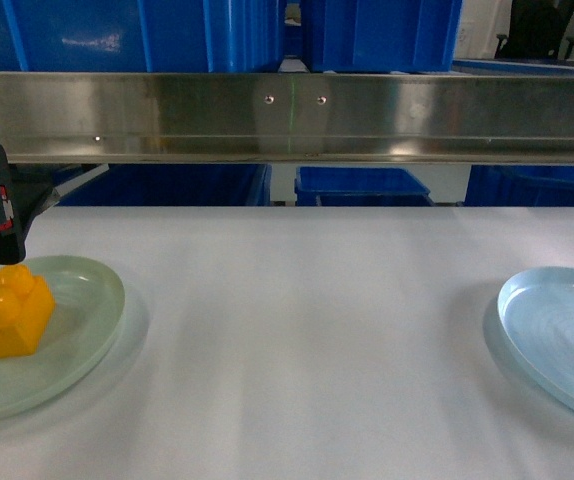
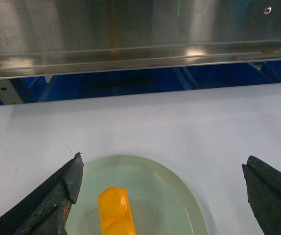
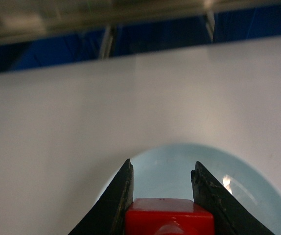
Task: Sort and place red and yellow blocks in left bins
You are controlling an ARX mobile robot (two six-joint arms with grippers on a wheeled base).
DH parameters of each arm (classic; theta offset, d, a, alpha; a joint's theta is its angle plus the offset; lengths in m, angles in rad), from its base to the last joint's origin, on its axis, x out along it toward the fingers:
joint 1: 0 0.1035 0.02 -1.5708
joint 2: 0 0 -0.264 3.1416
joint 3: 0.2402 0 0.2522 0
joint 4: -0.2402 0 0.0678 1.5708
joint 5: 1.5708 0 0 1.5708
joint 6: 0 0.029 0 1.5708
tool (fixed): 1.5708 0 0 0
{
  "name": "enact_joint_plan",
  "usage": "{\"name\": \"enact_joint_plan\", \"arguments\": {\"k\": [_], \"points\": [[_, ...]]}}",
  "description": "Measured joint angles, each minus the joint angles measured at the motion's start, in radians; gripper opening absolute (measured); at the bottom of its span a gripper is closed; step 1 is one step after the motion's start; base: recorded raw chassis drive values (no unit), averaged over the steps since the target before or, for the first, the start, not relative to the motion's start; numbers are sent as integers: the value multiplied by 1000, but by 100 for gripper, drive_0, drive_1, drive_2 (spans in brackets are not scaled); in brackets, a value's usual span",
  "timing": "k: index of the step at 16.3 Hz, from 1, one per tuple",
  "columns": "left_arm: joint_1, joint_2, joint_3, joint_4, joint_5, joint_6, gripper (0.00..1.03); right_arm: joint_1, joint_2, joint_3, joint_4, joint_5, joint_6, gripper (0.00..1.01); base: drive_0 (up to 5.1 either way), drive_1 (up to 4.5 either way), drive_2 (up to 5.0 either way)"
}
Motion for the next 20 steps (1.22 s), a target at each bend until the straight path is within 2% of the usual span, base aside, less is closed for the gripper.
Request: {"name": "enact_joint_plan", "arguments": {"k": [4,6,9,14,17,20], "points": [[0,0,0,0,0,0,98,2,-291,-79,-48,-36,36,29,0,0,0],[4,1,1,-9,-2,-3,98,22,-386,-136,-55,-68,51,29,0,0,0],[42,146,103,-125,-35,-60,98,26,-327,-197,-27,-72,60,29,0,0,0],[35,277,168,-232,-79,-102,98,26,-333,-208,-14,-83,62,29,0,0,0],[43,335,167,-196,-112,-107,98,26,-346,-218,-21,-87,63,29,0,0,0],[58,370,167,-127,-147,-91,98,25,-355,-220,-36,-97,63,29,0,0,0]]}}
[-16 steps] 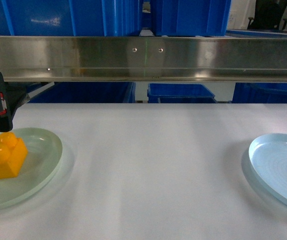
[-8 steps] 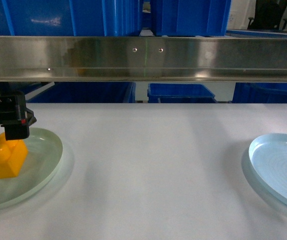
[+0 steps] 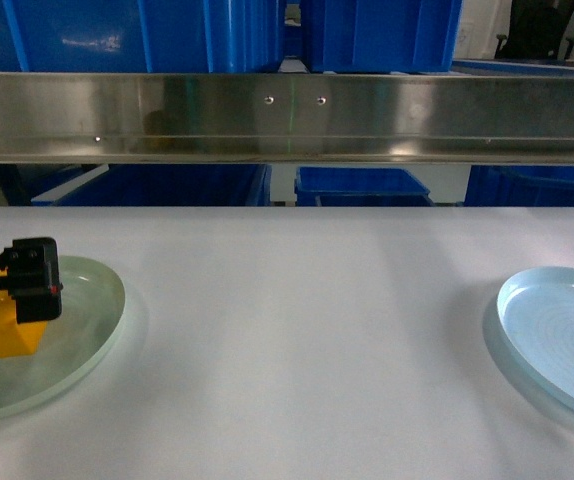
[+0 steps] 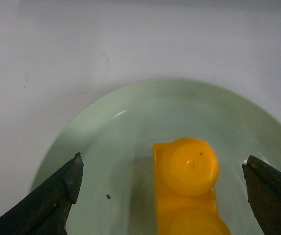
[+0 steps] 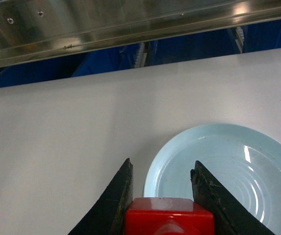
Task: Sort and place red and yellow blocks in left bins
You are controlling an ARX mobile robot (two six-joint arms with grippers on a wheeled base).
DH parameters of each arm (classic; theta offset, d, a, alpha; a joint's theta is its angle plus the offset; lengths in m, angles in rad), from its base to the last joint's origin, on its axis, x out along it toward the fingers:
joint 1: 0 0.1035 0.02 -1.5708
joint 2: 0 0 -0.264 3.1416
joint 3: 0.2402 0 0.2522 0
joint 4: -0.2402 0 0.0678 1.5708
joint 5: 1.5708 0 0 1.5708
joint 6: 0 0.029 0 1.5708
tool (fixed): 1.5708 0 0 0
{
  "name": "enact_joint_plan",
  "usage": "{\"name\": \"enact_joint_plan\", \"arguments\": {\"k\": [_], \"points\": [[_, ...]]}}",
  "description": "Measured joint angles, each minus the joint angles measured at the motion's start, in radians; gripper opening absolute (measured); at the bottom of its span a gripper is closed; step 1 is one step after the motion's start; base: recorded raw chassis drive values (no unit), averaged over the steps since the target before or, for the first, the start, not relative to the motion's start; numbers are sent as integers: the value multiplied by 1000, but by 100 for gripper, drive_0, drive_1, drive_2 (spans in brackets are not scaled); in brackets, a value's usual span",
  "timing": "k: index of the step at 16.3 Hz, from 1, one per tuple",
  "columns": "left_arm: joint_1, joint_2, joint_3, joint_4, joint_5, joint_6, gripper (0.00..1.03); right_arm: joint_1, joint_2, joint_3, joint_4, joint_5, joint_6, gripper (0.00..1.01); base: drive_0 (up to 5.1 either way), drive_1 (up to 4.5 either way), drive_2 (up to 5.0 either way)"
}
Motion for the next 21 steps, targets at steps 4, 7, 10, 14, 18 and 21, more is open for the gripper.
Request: {"name": "enact_joint_plan", "arguments": {"k": [4,7,10,14,18,21], "points": [[1,89,-8,38,-20,3,79,-1,-5,-3,-13,-4,0,29,0,0,0],[1,110,-8,82,-24,11,48,-20,-14,-15,-20,-14,-4,29,0,0,0],[8,50,-11,149,18,31,29,-18,-28,-22,-26,-16,-5,29,0,0,0],[-5,-204,51,204,79,100,29,34,-38,-13,-14,55,16,29,0,0,0],[-3,-607,108,-7,193,114,29,43,-261,126,-121,151,50,29,0,0,0],[13,-713,56,-34,196,105,29,31,-338,114,-153,136,49,29,0,0,0]]}}
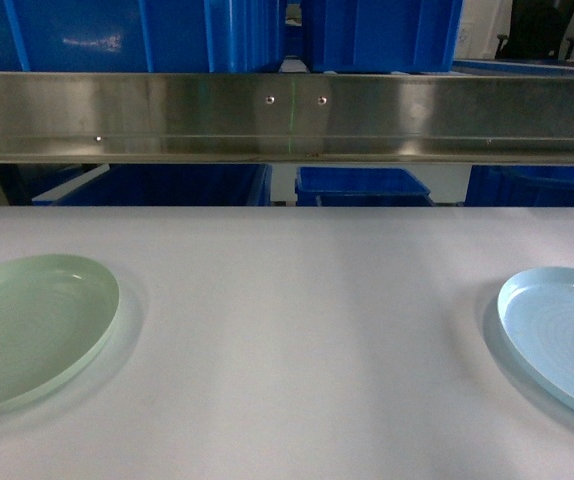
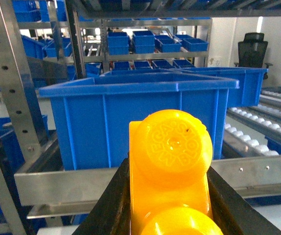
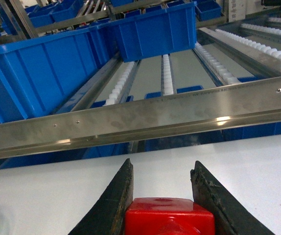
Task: Sort and place red and yellow blocks in left bins
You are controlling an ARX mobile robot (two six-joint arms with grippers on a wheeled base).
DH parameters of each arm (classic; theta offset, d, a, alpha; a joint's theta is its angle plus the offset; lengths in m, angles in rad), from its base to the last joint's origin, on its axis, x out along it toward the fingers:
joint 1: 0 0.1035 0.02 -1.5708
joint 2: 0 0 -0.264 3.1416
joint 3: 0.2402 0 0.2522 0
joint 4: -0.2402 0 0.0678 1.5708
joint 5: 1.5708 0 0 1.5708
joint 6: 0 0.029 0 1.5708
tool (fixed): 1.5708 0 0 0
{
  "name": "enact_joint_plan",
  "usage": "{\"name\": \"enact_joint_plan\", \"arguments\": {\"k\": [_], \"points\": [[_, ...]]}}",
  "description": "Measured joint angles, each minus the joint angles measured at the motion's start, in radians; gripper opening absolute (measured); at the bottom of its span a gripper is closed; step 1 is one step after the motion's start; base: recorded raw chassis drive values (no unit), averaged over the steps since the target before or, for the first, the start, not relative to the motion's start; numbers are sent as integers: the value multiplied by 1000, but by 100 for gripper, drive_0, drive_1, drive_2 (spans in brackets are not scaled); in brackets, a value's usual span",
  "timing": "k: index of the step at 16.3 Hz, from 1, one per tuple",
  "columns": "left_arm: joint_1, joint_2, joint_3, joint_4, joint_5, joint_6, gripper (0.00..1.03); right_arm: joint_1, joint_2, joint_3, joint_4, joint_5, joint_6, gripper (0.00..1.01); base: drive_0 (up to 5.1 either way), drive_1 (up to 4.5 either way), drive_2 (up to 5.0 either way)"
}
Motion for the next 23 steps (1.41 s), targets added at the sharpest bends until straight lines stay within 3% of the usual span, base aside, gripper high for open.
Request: {"name": "enact_joint_plan", "arguments": {"k": [3,7,11,15,18,23], "points": [[-21,-113,-105,2,-1,-10,29,-11,-83,-74,-10,-11,0,29,0,0,0],[-64,-252,-161,-35,-31,3,29,-6,-150,-183,-58,11,21,29,0,0,0],[-55,-250,-163,-58,-38,6,29,5,-154,-202,-43,21,34,29,0,0,0],[-40,-232,-169,-63,-33,17,29,-11,-113,-202,-24,-5,34,29,0,0,0],[-3,-224,-169,-71,-29,6,29,-20,-105,-202,-26,-4,34,29,0,0,0],[1,-219,-169,-69,-22,2,29,-24,-103,-201,-24,-5,34,29,0,0,0]]}}
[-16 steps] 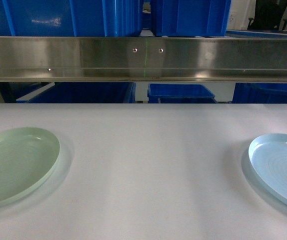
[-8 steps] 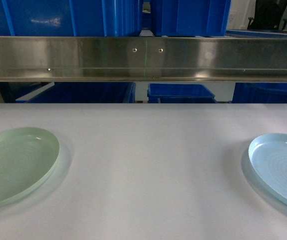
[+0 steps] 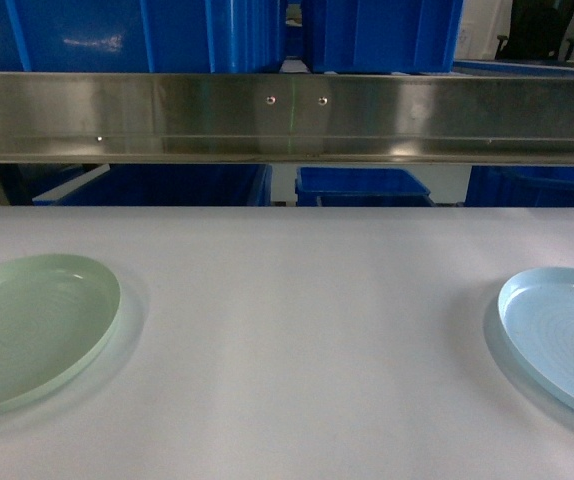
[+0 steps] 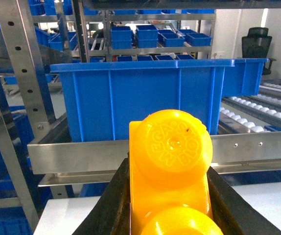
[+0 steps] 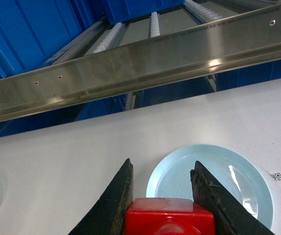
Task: Sort and place red and yellow blocks in left bins
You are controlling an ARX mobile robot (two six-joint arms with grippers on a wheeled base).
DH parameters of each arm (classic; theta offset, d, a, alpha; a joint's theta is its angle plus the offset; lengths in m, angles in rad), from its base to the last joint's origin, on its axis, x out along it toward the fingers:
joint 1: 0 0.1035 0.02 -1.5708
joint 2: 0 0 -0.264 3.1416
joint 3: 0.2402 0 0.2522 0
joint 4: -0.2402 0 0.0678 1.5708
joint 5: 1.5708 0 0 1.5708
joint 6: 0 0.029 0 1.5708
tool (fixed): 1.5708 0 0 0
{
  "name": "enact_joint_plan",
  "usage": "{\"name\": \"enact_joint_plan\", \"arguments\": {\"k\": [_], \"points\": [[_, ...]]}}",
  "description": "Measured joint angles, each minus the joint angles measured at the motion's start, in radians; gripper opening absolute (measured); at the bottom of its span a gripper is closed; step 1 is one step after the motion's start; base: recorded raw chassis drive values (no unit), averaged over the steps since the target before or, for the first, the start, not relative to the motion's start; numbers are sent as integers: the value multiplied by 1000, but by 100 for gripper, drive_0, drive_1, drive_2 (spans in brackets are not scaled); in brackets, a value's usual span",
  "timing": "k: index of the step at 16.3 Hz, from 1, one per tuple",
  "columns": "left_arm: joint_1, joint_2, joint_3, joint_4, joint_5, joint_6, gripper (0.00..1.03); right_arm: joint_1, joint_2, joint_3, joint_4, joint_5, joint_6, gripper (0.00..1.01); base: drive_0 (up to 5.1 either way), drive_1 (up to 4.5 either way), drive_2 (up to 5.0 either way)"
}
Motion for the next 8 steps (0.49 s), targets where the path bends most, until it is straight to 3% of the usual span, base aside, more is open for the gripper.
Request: {"name": "enact_joint_plan", "arguments": {"k": [2,5,8], "points": [[-5,0,0,5,8,1,29,0,-2,0,11,0,4,29,0,0,0],[-15,3,0,6,7,6,29,-56,9,35,-21,-44,113,29,0,0,0],[-15,3,0,7,8,8,29,-58,11,35,-22,-49,142,29,0,0,0]]}}
